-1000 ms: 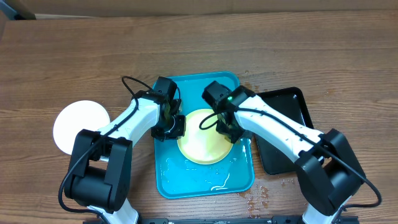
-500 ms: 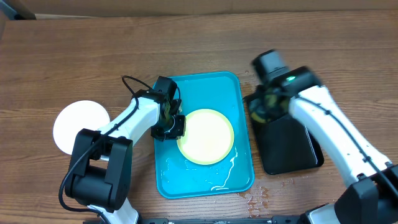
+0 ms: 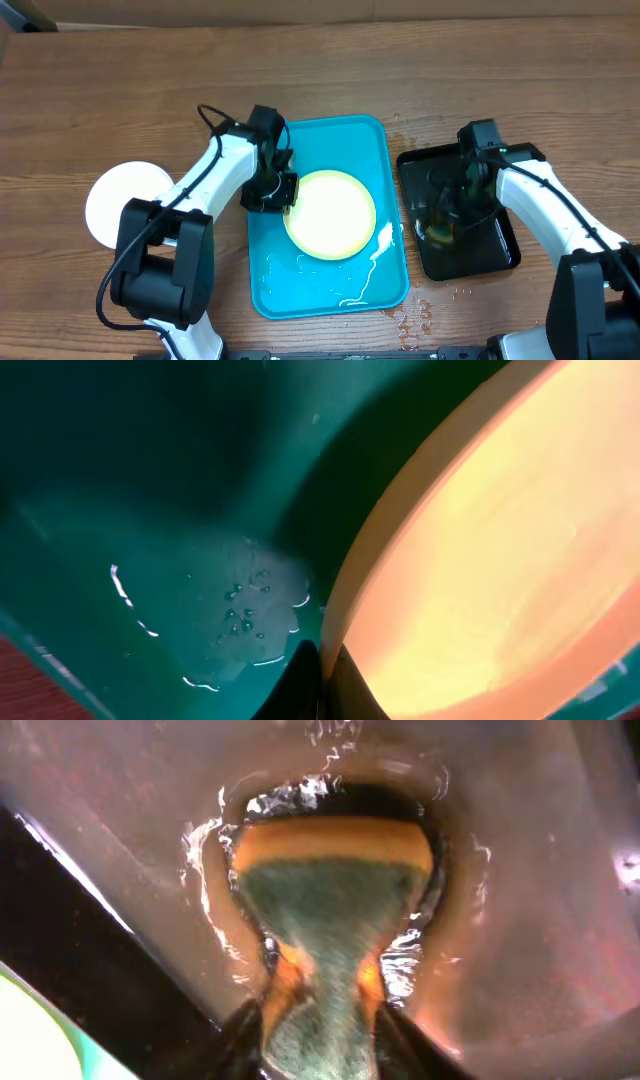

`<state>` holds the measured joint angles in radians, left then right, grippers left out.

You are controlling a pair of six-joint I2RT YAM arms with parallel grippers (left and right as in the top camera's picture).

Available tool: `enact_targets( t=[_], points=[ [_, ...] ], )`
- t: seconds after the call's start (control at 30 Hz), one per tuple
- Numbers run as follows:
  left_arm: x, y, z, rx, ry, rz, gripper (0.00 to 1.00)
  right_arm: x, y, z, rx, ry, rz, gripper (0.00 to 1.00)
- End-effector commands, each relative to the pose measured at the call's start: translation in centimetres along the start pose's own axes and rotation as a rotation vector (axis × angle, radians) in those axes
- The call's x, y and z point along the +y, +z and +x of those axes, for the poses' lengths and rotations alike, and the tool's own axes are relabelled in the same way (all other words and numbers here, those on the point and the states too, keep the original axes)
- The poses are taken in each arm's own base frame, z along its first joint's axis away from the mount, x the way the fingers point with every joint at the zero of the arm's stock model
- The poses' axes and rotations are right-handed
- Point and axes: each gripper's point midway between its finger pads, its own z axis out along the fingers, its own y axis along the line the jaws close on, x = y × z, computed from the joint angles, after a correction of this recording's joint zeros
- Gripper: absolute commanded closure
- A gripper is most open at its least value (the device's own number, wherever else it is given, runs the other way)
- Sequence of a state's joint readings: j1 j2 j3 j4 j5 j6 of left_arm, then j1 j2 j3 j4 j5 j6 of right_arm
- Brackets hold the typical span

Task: Clean dirty plates on tray and stack at the side
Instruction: 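Lift the yellow plate with the left gripper and tilt it over the black tray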

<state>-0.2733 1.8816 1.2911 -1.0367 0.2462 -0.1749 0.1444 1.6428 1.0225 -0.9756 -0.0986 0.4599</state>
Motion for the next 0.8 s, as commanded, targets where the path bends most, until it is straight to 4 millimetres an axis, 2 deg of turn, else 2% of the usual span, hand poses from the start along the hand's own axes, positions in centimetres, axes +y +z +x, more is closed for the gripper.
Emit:
enact_targets(
  t=[0.0,0.1,0.2,0.3,0.4,0.6,0.77],
  points=[
    [-1.5,-2.4,-1.8,-0.054,0.061,0.012,0.96,0.9,-1.9,-1.4,-0.061,-0.013,-0.057,0.54],
    [-3.1,-4.4,-2.4,-0.076,0.097,0.01,0.96,1.0,-4.5,-2.4,-0.105,0.007,-0.1,0.49],
    [-5.5,-6.6,-3.0,-0.111,0.148,0.015,0.96,0.7,-8.0,-3.3,-0.156,0.019,-0.177,0.44],
    [-7.9,-8.7,-4.0,-0.187,0.165,-0.024,0.96,-0.6,-11.1,-4.1,-0.211,0.074,-0.253,0.39],
    [-10.8,-10.3,-5.1,-0.305,0.204,-0.097,0.96,-2.0,-13.1,-4.5,-0.242,0.137,-0.338,0.35],
    [-14.4,-11.5,-6.8,-0.573,0.253,-0.351,0.96,-4.7,-13.7,-3.9,-0.214,0.231,-0.362,0.35],
    [-17.1,-14.3,-7.0,-0.823,0.265,-0.542,0.96,-5.0,-13.5,-3.3,-0.195,0.212,-0.347,0.35]
  ],
)
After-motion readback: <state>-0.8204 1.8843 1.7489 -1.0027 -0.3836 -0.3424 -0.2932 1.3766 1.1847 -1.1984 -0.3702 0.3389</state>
